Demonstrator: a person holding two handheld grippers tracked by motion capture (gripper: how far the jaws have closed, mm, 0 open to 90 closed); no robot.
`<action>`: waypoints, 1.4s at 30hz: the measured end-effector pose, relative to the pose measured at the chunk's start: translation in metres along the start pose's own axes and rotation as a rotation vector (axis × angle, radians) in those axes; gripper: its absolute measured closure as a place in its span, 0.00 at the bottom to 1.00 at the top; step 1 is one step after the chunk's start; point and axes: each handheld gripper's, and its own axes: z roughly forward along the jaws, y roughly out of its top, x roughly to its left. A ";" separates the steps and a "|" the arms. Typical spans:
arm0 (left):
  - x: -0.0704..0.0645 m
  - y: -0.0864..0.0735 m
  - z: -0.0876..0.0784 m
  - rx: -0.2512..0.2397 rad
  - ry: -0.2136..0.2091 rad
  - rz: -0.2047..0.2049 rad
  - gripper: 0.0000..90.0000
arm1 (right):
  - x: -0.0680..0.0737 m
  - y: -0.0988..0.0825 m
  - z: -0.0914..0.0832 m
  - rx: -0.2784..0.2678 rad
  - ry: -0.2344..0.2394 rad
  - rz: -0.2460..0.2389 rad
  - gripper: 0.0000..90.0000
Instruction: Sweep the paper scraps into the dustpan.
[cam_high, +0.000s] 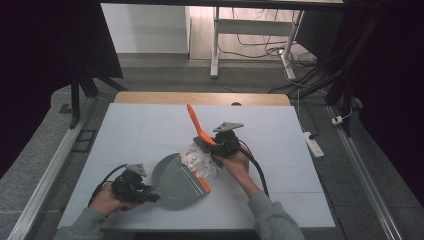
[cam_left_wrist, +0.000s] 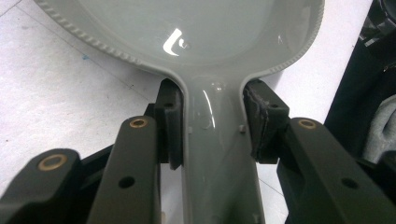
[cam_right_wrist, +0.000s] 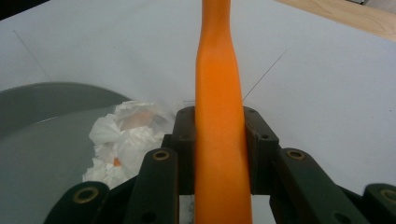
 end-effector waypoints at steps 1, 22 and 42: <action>0.000 0.000 0.000 -0.001 0.002 0.000 0.68 | 0.002 0.000 0.000 0.002 0.002 -0.005 0.78; -0.001 0.000 0.001 -0.004 0.009 -0.006 0.68 | 0.045 -0.002 0.004 0.009 0.058 -0.069 0.78; -0.001 0.000 0.002 -0.005 0.013 -0.007 0.68 | 0.053 0.009 -0.017 -0.078 0.148 0.004 0.78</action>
